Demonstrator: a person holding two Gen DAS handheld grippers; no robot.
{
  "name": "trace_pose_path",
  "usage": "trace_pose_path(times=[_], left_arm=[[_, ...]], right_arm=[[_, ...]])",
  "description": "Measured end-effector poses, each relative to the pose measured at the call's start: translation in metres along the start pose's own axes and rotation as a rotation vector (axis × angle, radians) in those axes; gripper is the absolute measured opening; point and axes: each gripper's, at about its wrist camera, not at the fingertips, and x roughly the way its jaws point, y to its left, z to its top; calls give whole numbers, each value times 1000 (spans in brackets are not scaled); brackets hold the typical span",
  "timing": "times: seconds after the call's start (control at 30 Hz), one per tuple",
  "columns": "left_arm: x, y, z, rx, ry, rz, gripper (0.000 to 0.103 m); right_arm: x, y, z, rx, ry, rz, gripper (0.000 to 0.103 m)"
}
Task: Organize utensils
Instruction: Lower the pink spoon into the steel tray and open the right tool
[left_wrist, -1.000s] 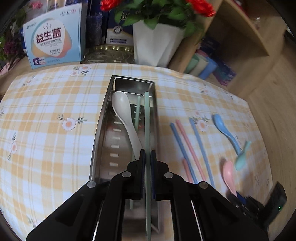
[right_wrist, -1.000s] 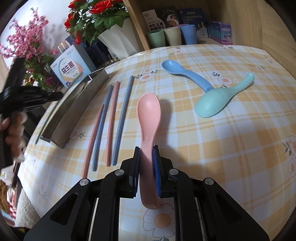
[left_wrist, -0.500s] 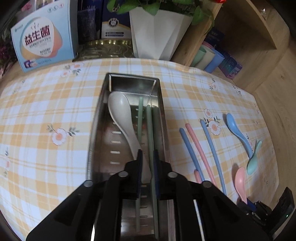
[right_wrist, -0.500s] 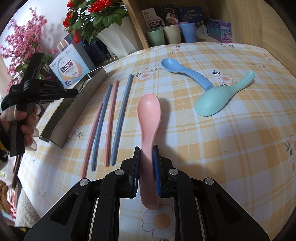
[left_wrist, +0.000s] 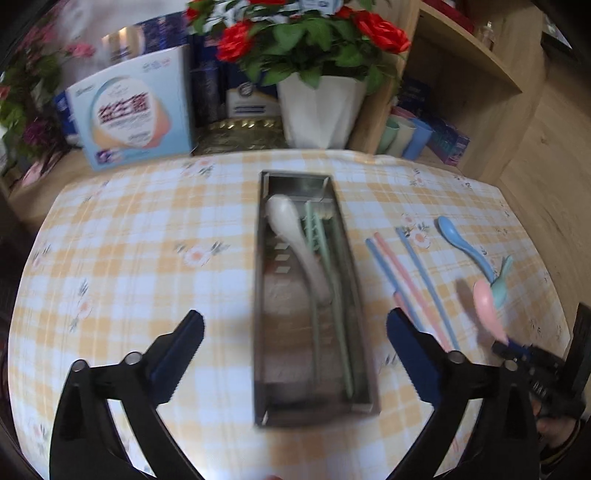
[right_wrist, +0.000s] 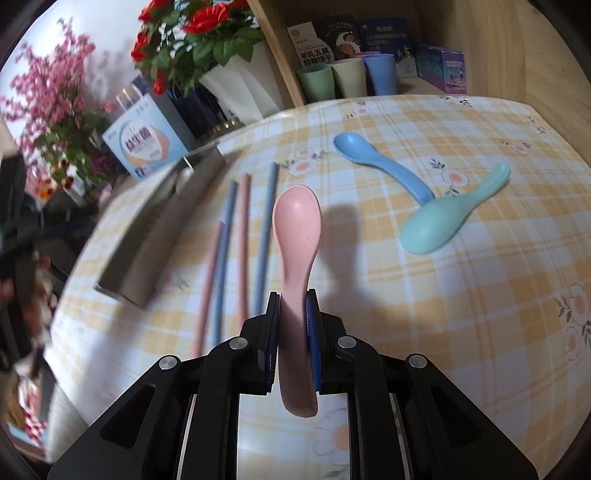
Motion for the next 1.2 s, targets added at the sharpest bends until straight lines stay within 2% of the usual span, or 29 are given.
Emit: trace_pose_path(times=[0.2, 0.43, 0.63, 0.87, 1.2], left_arm=[[-22, 12, -22, 22, -52, 68, 97], [-33, 35, -31, -47, -94, 62, 97], [-32, 46, -40, -80, -89, 56, 97], [-34, 63, -46, -125, -85, 69, 97], [-33, 68, -46, -148, -84, 59, 97]], right_arm=[[6, 43, 22, -32, 31, 47, 14], [39, 121, 53, -101, 95, 103, 14], [84, 164, 72, -49, 186, 109, 14], [118, 191, 66, -48, 269, 75, 14], [136, 190, 66, -21, 303, 59, 16]])
